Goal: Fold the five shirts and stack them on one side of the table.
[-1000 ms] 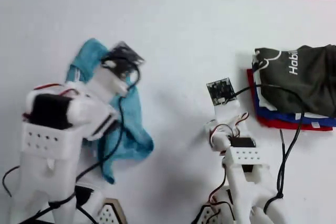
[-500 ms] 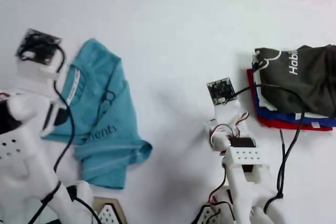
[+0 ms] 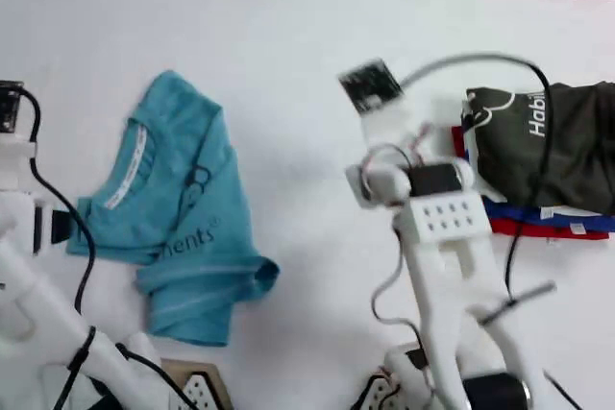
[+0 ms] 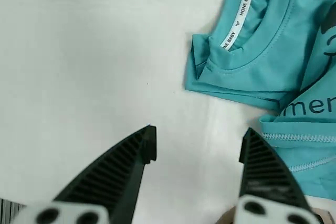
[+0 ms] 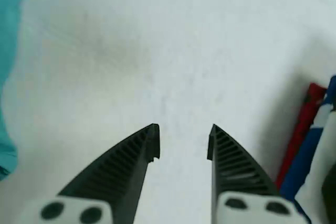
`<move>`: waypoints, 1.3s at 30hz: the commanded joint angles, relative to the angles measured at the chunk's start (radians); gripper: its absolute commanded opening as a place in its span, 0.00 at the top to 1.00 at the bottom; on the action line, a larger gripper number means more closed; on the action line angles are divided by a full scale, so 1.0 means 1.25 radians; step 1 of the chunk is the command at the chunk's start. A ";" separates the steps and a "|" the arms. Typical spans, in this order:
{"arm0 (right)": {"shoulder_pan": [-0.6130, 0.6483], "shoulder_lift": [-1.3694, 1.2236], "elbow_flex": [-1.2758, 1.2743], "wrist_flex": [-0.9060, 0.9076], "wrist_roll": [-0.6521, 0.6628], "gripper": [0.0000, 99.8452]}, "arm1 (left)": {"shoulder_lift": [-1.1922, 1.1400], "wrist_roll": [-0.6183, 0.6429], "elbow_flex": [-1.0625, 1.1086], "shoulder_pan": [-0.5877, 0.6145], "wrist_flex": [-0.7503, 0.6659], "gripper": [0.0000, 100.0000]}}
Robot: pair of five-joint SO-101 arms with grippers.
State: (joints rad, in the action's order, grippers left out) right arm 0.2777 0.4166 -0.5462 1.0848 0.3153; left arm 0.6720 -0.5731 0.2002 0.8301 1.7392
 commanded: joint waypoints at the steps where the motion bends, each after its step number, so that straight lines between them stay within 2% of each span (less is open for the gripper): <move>1: 0.053 -0.136 0.141 0.017 0.004 0.84 | 0.016 -0.002 -0.001 0.066 -0.011 0.72; 7: 0.147 -0.396 0.331 0.015 0.004 0.84 | 0.016 -0.009 0.001 0.210 -0.047 0.72; 11: 0.211 -0.517 0.491 0.034 0.004 0.84 | 0.016 -0.049 0.006 0.248 -0.054 0.72; 16: 0.288 -0.651 0.692 0.077 0.002 0.84 | 0.017 -0.082 0.095 0.249 -0.055 0.72; 24: 0.339 -0.857 0.908 0.085 -0.002 0.84 | 0.022 -0.080 0.182 0.250 -0.101 0.72; 33: 0.373 -0.994 0.992 0.087 0.001 0.84 | 0.022 -0.081 0.177 0.252 -0.106 0.72; 36: 0.368 -1.013 0.992 0.131 0.004 0.85 | 0.022 -0.081 0.176 0.252 -0.106 0.72; 39: 0.357 -1.018 0.992 0.188 0.047 0.90 | 0.022 -0.080 0.176 0.252 -0.106 0.72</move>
State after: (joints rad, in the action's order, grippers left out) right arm 0.7365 -0.8631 0.6506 1.2597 0.3230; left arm 0.6720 -0.6667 0.4319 1.1324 1.6180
